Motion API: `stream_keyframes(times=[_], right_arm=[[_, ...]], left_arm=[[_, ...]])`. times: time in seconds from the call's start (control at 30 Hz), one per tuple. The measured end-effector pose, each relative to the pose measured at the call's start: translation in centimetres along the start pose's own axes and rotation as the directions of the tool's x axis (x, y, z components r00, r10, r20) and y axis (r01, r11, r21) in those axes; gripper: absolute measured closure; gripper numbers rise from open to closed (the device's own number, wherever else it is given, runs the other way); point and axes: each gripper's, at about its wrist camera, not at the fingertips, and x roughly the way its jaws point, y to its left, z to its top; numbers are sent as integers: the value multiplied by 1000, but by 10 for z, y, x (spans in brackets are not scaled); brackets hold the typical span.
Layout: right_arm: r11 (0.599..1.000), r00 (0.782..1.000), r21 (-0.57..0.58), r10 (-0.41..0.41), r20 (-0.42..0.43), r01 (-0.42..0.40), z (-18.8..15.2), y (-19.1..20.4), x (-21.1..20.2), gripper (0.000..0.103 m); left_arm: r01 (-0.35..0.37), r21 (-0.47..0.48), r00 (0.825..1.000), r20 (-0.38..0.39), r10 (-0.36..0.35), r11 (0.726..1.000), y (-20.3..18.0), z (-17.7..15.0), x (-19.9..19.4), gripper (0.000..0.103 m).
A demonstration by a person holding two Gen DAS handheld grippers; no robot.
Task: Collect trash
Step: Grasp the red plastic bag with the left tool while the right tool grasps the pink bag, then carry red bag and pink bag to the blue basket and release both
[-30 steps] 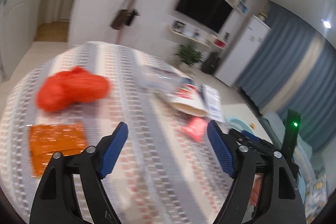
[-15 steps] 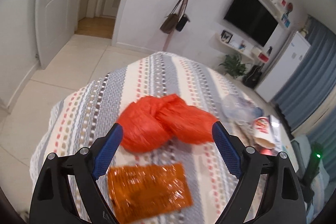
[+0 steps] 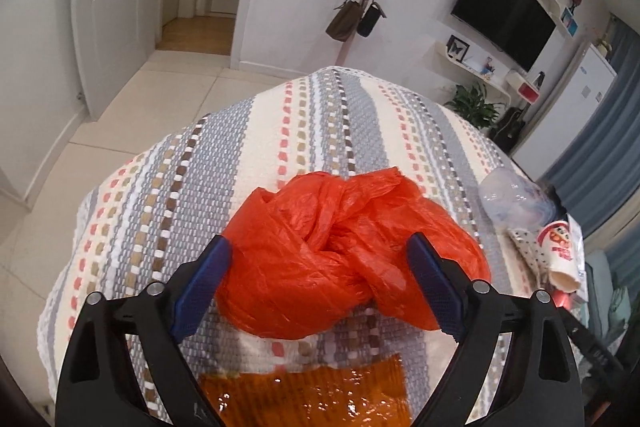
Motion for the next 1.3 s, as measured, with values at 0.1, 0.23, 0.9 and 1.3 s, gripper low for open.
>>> stream_keyframes(times=[0.1, 0.23, 0.9, 1.3], right_arm=[[999, 999, -8, -38, 3, 38, 1, 5, 2, 34], [990, 992, -57, -127, 11, 128, 2, 20, 9, 43], [990, 998, -138, 24, 55, -16, -16, 35, -32, 64], [996, 975, -84, -1, 223, 20, 4, -11, -103, 64]], left_arm=[[-6, -5, 1000, 4, 6, 1000, 1, 1, 4, 20], [-42, 31, 999, 19, 41, 999, -5, -4, 1, 31], [75, 113, 988, 124, -89, 991, -40, -13, -80, 67], [185, 265, 960, 159, -232, 946, -148, -28, -119, 68]])
